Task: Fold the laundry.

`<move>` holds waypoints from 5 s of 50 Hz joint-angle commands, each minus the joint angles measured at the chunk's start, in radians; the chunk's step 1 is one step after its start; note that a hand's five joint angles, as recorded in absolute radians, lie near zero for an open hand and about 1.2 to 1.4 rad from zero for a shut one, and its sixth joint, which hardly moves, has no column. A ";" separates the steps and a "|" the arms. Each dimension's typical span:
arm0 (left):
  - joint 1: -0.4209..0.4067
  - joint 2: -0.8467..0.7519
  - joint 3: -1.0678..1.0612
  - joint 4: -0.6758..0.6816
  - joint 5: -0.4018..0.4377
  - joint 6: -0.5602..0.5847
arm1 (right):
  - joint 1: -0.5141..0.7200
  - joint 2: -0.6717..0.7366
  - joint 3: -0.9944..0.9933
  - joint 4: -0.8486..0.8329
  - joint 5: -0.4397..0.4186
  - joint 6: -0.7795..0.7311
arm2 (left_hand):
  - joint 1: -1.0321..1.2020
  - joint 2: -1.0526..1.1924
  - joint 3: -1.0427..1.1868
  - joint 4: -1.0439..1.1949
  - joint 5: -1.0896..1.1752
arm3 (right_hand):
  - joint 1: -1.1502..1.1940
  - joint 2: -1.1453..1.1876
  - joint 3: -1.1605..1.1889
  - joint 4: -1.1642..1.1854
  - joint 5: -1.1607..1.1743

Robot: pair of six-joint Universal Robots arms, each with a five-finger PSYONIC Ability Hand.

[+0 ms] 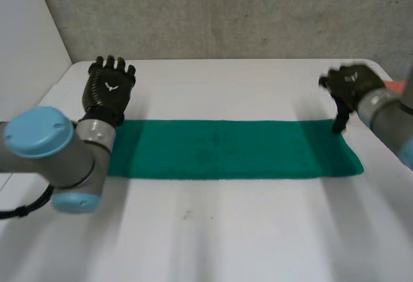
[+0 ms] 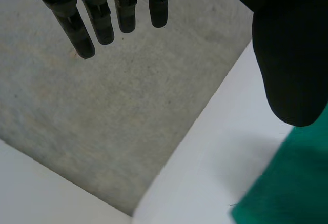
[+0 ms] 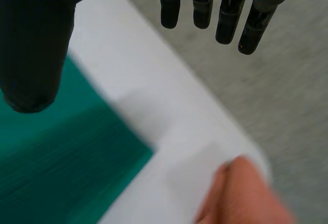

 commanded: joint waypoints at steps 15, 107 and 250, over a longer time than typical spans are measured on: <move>-0.016 0.105 -0.118 -0.171 0.006 -0.364 | -0.153 0.084 0.318 -0.193 -0.155 0.014 | -0.016 -0.023 -0.031 -0.022 -0.039 | 0.526 0.509 0.515 0.491 0.490; -0.241 -0.038 0.131 -0.295 0.009 -0.365 | 0.036 0.010 0.401 -0.181 -0.112 0.047 | -0.022 -0.030 -0.038 -0.029 -0.046 | 1.194 1.177 1.183 1.160 1.159; -0.109 0.172 0.364 -0.831 0.472 -0.626 | 0.386 0.242 0.115 -0.426 0.049 0.198 | 0.040 0.033 0.025 0.034 0.016 | 1.194 1.177 1.183 1.160 1.159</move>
